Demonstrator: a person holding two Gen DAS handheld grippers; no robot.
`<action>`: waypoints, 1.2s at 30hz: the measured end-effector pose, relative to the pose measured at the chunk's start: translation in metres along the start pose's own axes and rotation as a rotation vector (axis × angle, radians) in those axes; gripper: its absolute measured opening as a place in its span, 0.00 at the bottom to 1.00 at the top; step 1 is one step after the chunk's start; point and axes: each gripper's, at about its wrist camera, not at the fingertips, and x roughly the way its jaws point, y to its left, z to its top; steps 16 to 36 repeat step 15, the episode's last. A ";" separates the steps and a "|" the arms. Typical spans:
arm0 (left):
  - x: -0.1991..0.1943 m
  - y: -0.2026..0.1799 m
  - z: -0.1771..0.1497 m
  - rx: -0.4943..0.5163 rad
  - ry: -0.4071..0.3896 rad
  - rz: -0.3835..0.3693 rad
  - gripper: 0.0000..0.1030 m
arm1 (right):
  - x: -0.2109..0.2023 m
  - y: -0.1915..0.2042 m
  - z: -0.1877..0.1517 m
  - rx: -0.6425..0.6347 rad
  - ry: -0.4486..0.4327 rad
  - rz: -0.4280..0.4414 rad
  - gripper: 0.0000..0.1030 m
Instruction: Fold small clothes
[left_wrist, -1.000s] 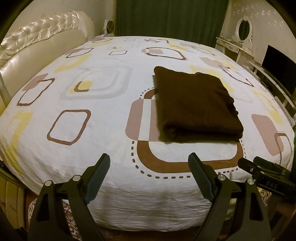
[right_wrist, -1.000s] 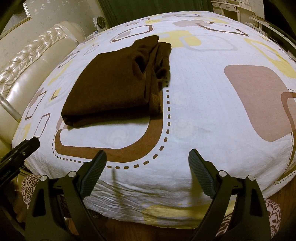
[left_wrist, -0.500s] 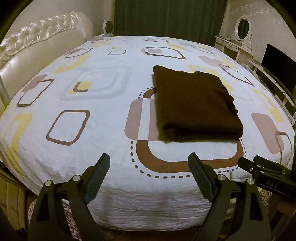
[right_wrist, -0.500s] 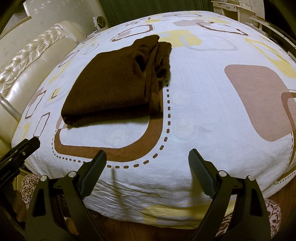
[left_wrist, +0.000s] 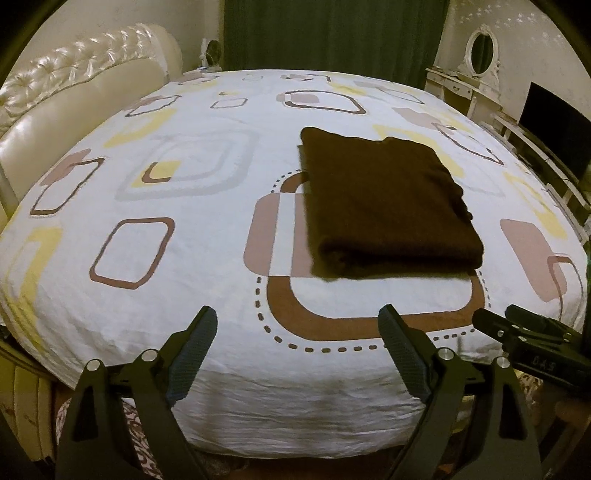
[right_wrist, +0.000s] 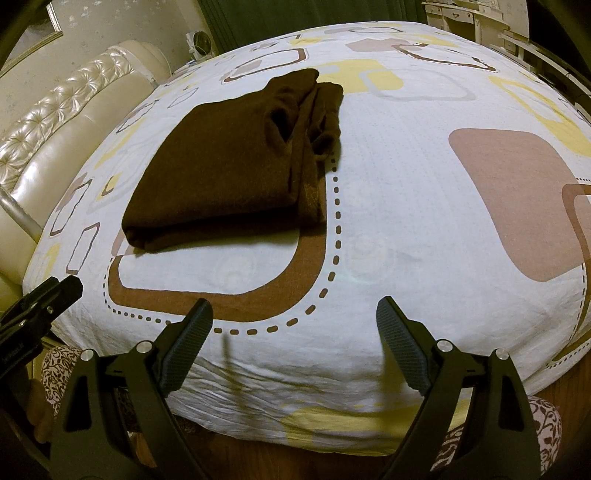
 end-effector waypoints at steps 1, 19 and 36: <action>0.000 0.000 0.000 -0.001 0.001 0.002 0.87 | 0.000 0.000 0.000 0.000 0.000 0.000 0.88; 0.008 0.060 0.067 -0.098 -0.098 0.144 0.88 | -0.022 -0.014 0.042 0.022 -0.084 0.049 0.88; 0.008 0.060 0.067 -0.098 -0.098 0.144 0.88 | -0.022 -0.014 0.042 0.022 -0.084 0.049 0.88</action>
